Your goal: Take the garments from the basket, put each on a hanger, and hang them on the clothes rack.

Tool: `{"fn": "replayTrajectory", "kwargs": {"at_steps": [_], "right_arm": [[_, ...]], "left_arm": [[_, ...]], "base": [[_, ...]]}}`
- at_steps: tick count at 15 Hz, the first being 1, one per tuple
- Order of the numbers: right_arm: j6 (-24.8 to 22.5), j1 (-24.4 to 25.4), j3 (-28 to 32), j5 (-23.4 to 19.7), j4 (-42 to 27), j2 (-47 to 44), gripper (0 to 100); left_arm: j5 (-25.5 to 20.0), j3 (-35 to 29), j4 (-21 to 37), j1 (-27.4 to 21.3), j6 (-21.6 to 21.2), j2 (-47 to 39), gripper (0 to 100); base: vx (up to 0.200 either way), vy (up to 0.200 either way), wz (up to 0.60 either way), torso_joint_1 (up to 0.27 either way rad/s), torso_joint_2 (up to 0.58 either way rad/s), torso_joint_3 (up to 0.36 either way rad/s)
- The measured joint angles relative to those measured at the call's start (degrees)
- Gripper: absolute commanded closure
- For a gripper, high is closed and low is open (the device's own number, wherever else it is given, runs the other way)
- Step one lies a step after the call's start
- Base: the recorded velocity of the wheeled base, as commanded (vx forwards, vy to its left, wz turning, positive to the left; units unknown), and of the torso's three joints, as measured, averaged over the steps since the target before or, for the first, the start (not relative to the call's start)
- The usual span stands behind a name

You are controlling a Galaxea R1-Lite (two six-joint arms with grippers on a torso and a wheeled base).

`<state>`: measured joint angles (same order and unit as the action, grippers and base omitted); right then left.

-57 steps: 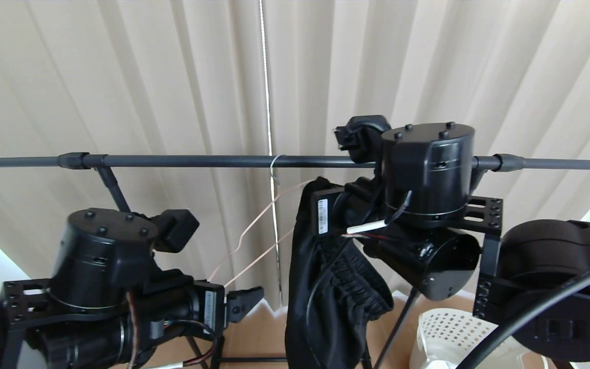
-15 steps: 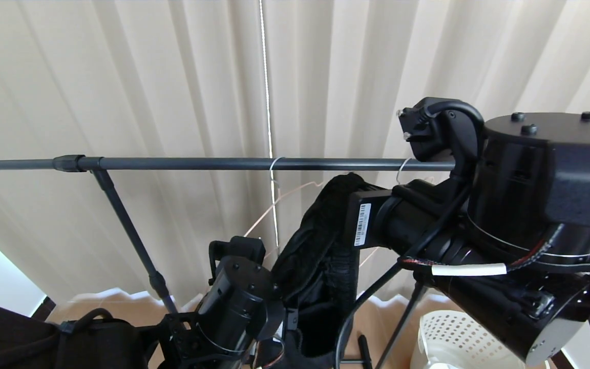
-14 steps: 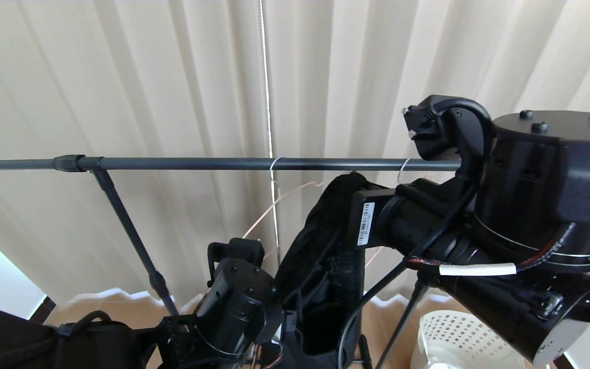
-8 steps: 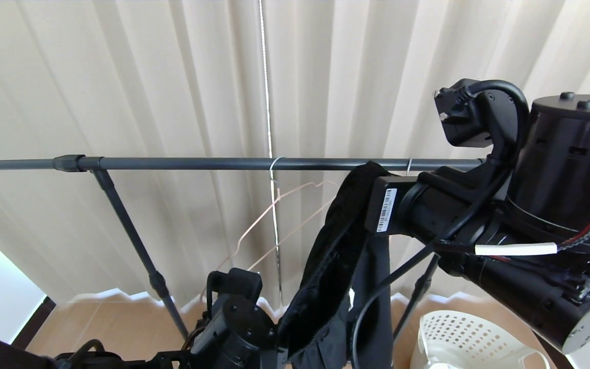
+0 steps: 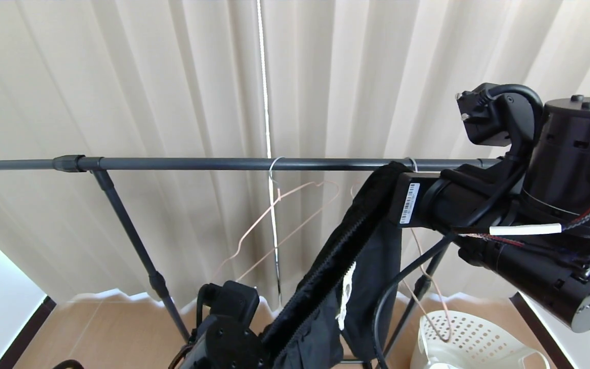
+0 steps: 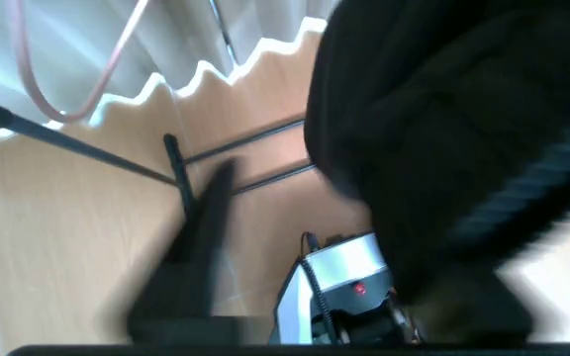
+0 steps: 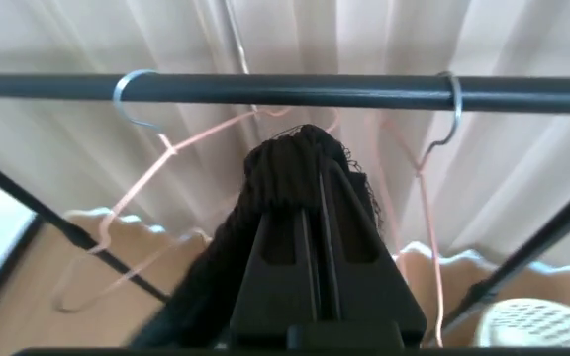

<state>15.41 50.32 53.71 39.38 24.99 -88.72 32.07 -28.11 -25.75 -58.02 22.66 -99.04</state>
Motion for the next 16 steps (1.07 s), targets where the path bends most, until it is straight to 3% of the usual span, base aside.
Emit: {"fn": "replayTrajectory", "kwargs": {"at_steps": [3,6,11,13,16], "right_arm": [[-8.30,-2.06,-0.10,0.17,-4.83,0.44,100],[-9.34,-1.71,0.23,0.20,-14.65,1.46,100],[-7.29,-0.72,0.45,0.12,-21.60,1.49,100],[-7.12,-0.85,0.83,0.12,-22.97,1.54,100],[-7.20,-3.04,1.22,0.11,-23.33,1.54,100]], "left_arm": [[-0.20,-2.86,0.43,3.63,-4.22,5.44,100],[-2.07,-8.05,3.77,6.75,-6.24,9.05,100],[-17.68,-17.91,27.60,11.50,-6.17,11.96,100],[-20.94,-23.08,38.06,12.90,-5.12,12.35,100],[-21.60,-26.27,41.23,14.53,-4.74,12.46,100]], "base": [[0.000,0.000,0.00,0.000,0.00,0.000],[0.000,0.000,0.00,0.000,0.00,0.000],[0.000,0.000,0.00,0.000,0.00,0.000],[0.000,0.000,0.00,0.000,0.00,0.000],[0.000,0.000,0.00,0.000,0.00,0.000]]}}
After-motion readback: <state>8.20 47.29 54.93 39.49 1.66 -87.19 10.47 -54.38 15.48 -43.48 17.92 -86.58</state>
